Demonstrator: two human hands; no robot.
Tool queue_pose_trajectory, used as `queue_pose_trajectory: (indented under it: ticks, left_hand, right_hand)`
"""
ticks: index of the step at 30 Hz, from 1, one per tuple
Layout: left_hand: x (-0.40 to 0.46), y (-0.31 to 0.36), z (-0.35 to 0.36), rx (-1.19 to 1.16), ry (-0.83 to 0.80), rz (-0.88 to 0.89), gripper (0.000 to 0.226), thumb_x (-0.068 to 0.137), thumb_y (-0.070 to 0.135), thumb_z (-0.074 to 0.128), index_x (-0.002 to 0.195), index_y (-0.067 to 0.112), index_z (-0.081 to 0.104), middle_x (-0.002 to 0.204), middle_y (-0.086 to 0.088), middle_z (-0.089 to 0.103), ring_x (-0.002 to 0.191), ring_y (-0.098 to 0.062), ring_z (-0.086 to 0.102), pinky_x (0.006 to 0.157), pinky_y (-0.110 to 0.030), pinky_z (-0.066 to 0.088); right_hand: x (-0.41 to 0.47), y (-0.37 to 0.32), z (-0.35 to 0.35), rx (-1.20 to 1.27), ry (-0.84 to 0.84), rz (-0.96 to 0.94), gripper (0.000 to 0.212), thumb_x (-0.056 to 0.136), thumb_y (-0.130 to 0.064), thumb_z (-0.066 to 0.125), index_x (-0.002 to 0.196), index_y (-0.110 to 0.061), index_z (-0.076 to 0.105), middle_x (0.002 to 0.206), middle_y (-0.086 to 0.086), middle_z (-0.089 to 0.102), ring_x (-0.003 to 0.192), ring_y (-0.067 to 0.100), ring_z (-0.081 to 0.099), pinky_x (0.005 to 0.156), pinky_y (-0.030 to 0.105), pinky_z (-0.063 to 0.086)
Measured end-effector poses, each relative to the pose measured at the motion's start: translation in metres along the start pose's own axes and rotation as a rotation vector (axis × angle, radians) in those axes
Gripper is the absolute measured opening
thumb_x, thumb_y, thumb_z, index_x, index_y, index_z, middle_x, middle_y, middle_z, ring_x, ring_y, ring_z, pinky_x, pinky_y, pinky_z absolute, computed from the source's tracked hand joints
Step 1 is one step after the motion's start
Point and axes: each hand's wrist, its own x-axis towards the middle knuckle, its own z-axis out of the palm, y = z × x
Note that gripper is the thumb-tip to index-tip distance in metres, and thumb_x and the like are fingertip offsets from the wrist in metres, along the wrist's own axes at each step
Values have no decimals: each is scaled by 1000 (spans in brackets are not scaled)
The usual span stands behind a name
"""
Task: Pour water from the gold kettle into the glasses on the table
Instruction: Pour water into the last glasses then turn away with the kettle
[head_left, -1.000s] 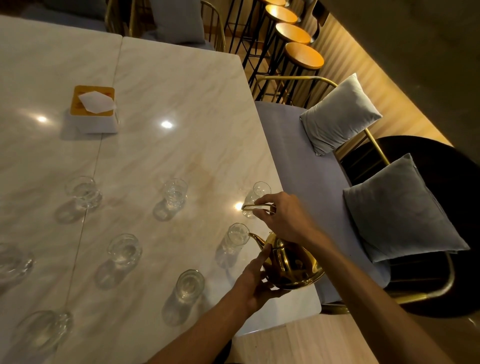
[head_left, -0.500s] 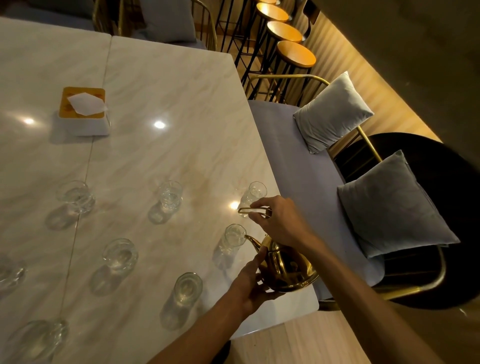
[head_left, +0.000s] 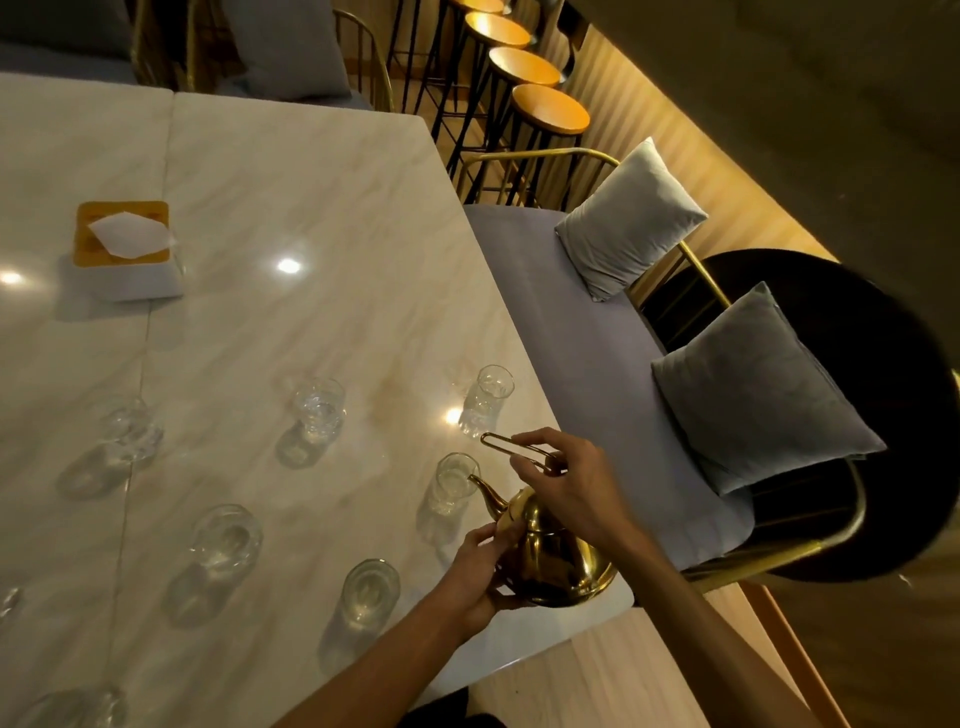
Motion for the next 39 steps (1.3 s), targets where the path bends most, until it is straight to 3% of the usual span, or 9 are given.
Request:
queue_pose_trajectory:
  ticks: [2, 7, 10, 15, 21, 23, 30, 32, 39]
  left_hand:
    - [-1, -2, -2, 3, 14, -5, 89, 64, 41, 85, 140, 21, 45, 136, -15, 56, 121, -40, 55, 81, -58, 59]
    - [-5, -4, -5, 62, 40, 11, 90, 63, 32, 84, 141, 22, 41, 137, -16, 56, 124, -40, 53, 76, -57, 60]
    - [-8, -3, -8, 120, 56, 41, 94, 60, 33, 87, 141, 23, 39, 138, -14, 55, 124, -38, 53, 81, -58, 59]
    - [-8, -3, -7, 208, 56, 109, 95, 59, 37, 88, 139, 28, 39, 141, -9, 51, 126, -35, 50, 88, -59, 56]
    - [-9, 14, 14, 264, 3, 220, 82, 70, 31, 87, 137, 29, 40, 135, -4, 54, 106, -21, 58, 74, -44, 60]
    - [-7, 22, 23, 283, -5, 267, 81, 74, 28, 85, 140, 30, 39, 134, -2, 53, 109, -22, 57, 76, -42, 60]
    - [10, 54, 50, 302, -6, 380, 98, 54, 42, 90, 139, 31, 43, 141, -4, 52, 122, -32, 57, 90, -52, 58]
    - [17, 62, 59, 290, -18, 400, 97, 53, 43, 91, 138, 32, 45, 142, -4, 52, 123, -32, 57, 91, -53, 57]
    - [44, 88, 88, 292, 37, 442, 89, 61, 46, 84, 140, 34, 43, 138, 2, 50, 123, -28, 55, 89, -42, 59]
  right_hand:
    - [-7, 6, 0, 39, 16, 10, 27, 91, -42, 71, 117, -38, 71, 104, -31, 63, 82, 0, 64, 74, 13, 51]
    - [-29, 17, 2, 128, 70, 19, 26, 92, -39, 71, 117, -38, 71, 110, -22, 69, 71, 5, 64, 73, 21, 58]
    - [-41, 21, 3, 192, 100, 19, 24, 93, -35, 71, 116, -39, 70, 115, -23, 68, 78, 14, 68, 76, 23, 60]
    - [-54, 24, -2, 256, 198, 4, 23, 92, -33, 72, 115, -35, 73, 117, -24, 69, 100, 3, 68, 87, 27, 60]
    - [-56, 16, -29, 315, 272, -11, 24, 92, -33, 72, 116, -34, 72, 116, -21, 69, 101, 5, 69, 86, 29, 61]
    - [-52, 14, -37, 328, 311, -19, 26, 92, -34, 72, 117, -32, 72, 117, -20, 69, 104, 8, 70, 87, 31, 61]
    - [-24, 2, -69, 347, 356, -99, 27, 87, -47, 69, 113, -43, 70, 115, -31, 67, 102, 2, 70, 85, 34, 63]
    - [-12, 2, -79, 348, 368, -119, 28, 87, -50, 69, 114, -45, 70, 119, -25, 68, 102, 7, 71, 84, 40, 63]
    - [40, 11, -101, 363, 328, -139, 26, 92, -35, 70, 118, -36, 70, 120, -16, 70, 98, 11, 73, 82, 41, 63]
